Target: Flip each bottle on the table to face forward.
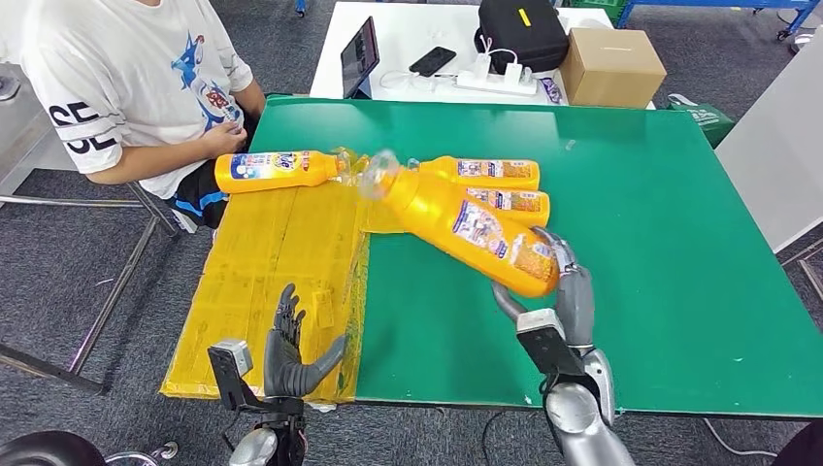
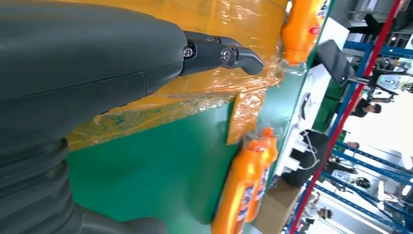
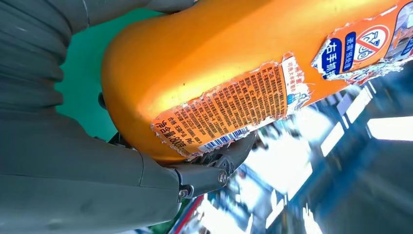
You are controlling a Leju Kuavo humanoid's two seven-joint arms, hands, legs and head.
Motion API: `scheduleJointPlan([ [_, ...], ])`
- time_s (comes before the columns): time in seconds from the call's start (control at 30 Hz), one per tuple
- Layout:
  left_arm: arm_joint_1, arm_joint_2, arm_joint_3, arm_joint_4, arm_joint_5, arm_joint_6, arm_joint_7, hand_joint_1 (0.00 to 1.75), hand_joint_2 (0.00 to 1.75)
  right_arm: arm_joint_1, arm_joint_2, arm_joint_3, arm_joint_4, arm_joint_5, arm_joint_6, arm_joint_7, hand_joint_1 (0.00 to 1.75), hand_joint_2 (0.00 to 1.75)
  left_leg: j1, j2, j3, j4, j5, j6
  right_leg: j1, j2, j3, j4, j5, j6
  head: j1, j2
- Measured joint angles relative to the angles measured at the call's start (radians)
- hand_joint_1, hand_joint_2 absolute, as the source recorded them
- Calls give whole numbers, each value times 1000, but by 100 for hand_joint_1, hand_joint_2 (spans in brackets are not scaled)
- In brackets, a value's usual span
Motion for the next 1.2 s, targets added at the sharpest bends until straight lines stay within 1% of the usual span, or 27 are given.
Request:
scheduleJointPlan([
  [0.1, 0, 2, -6, -22, 8, 6, 0, 0, 175, 36, 38, -27, -58, -29, -14, -30, 175, 175, -1, 0, 0, 0, 0, 0, 0, 0, 0, 0, 0, 0, 0, 0],
  [0.33, 6, 7, -10, -60, 29, 8, 2, 0, 175, 76, 90, -66, -119, -77, -20, -77, 175, 175, -1, 0, 0, 0, 0, 0, -1, 0, 0, 0, 0, 0, 0, 0],
  [0.4, 11, 9, -14, -83, 23, -5, 0, 0, 175, 87, 102, -73, -126, -101, 5, -80, 175, 175, -1, 0, 0, 0, 0, 0, 0, 0, 0, 0, 0, 0, 0, 0],
  [0.5, 22, 14, -35, -131, -2, -48, -3, 0, 175, 102, 119, -76, -118, -126, 87, -85, 175, 175, 0, 0, 0, 0, 0, 0, 0, 0, 0, 0, 0, 0, 0, 0],
  [0.6, 34, 17, -66, -185, -1, -113, 8, 0, 175, 111, 143, -64, -69, -140, 174, -103, 175, 175, 0, 0, 0, 0, 0, 0, 0, 0, 0, 0, 0, 0, 0, 0],
  [0.7, 43, 18, -98, -227, 38, -174, 33, 0, 175, 112, 171, -27, 20, -131, 219, -116, 175, 175, 0, 0, 0, 0, 0, 0, 0, 0, 0, 0, 0, 0, 0, 0],
  [0.87, 53, 21, -125, -253, 76, -212, 46, 0, 175, 112, 203, 55, 152, -118, 225, -119, 175, 175, 0, 0, 0, 0, 0, 0, 0, 0, 0, 0, 0, 0, 0, 0],
  [1.07, 54, 23, -128, -257, 80, -219, 48, 0, 175, 107, 207, 78, 189, -103, 215, -119, 175, 175, 0, 0, 0, 0, 0, 0, 0, 0, 0, 0, 0, 0, 0, 0],
  [1.2, 58, 29, -148, -256, 99, -258, 72, 0, 175, 83, 219, 148, 306, -82, 205, -120, 175, 175, 0, 0, 0, 0, 0, 0, 0, 0, 0, 0, 0, 0, 0, 0],
])
